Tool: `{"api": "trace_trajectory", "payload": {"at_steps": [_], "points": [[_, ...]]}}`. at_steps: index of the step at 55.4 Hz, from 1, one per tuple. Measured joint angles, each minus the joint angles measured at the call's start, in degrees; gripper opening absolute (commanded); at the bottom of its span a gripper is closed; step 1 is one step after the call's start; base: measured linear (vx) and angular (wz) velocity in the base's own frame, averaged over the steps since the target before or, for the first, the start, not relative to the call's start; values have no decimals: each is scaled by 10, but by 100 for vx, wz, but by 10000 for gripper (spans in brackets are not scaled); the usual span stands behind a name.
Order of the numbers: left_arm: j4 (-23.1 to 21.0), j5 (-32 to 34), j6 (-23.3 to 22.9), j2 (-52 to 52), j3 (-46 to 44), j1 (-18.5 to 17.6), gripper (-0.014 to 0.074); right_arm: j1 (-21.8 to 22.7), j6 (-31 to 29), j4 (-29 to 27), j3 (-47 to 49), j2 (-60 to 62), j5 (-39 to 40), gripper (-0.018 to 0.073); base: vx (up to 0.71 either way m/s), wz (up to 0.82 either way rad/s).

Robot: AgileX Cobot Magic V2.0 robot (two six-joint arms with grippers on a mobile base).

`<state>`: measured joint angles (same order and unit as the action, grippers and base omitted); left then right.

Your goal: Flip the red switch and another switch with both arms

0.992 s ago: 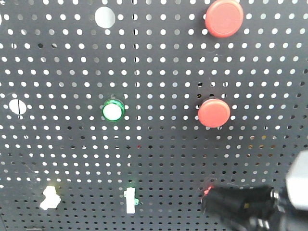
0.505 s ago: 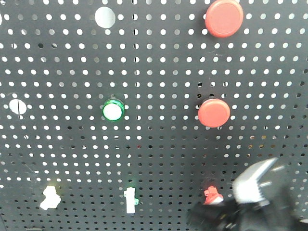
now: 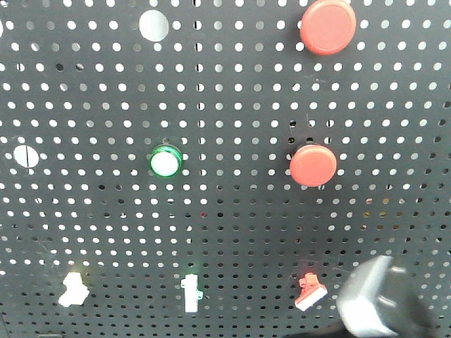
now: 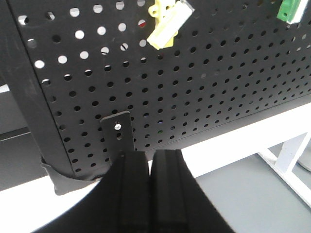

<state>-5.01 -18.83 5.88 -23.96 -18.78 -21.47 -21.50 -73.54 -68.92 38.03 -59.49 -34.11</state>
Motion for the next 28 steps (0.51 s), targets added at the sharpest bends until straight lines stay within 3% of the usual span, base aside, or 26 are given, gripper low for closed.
{"api": "trace_trajectory", "payload": {"at_steps": [12, 28], "points": [[0, 0, 0, 0, 0, 0, 3, 0, 11, 7, -79, 130, 62, -6, 0, 0], [0, 0, 0, 0, 0, 0, 3, 0, 27, 1, -205, 410, 275, -6, 0, 0]]}}
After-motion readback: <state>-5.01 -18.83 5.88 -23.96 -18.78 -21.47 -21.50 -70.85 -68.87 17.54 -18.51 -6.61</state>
